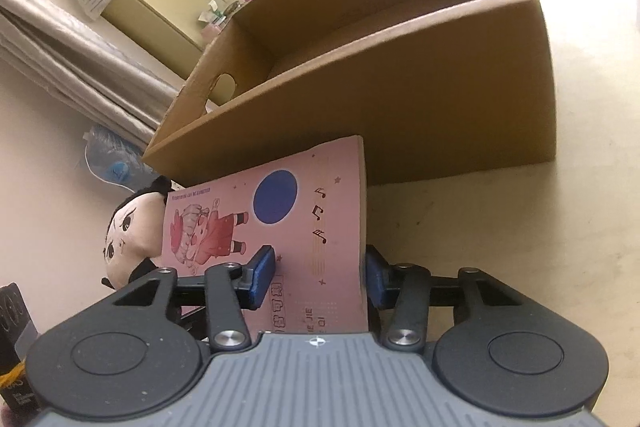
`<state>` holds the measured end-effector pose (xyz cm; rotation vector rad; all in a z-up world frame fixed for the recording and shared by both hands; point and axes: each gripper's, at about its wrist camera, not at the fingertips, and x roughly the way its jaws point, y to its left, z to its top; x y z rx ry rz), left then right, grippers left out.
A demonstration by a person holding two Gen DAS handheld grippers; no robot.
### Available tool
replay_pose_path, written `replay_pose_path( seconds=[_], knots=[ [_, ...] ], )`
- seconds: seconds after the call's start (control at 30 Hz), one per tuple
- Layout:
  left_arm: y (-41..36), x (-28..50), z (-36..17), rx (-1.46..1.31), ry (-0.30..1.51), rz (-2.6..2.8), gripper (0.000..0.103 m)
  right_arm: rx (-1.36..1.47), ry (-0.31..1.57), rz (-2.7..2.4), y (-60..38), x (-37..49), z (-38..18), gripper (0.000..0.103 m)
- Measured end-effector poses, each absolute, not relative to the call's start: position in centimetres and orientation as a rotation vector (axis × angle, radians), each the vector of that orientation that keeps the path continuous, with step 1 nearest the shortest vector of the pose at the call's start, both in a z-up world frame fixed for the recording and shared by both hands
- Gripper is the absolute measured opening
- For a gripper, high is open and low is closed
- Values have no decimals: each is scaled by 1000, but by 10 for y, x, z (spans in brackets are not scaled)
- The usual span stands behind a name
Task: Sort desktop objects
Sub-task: 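Close the right gripper on the pink book's edge and lift it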
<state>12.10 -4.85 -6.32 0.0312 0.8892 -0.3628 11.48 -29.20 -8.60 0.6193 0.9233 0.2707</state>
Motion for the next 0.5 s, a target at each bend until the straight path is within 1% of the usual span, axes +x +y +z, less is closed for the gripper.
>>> replay_pose_path(
  seconds=[0.13,0.3,0.4,0.5],
  knots=[
    [-49,116,-67,22,907,-376,103,642,925,264,-299,116,-89,45],
    [-50,118,-67,12,910,-376,103,655,925,268,-299,116,-91,45],
    [-49,122,-67,0,916,-378,103,681,923,268,-299,116,-94,46],
    [-51,123,-69,8,920,-379,103,704,933,266,-300,118,-99,51]
  ],
)
